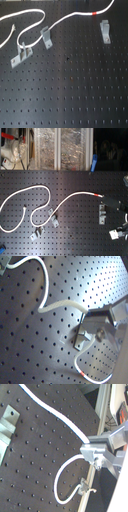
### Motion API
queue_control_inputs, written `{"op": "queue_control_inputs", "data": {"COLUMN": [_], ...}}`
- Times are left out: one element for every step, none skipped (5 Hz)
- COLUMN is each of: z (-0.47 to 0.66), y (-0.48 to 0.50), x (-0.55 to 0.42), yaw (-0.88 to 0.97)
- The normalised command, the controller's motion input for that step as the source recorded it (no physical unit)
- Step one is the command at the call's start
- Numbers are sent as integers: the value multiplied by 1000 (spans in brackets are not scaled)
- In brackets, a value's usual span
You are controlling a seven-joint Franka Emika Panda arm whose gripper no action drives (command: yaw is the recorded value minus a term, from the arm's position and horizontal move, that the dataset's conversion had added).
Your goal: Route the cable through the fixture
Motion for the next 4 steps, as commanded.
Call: {"op": "queue_control_inputs", "data": {"z": [0, 168, 172, 168], "y": [14, 123, 95, 119], "x": [5, -74, -102, -49], "yaw": [0, -320, -837, -911]}}
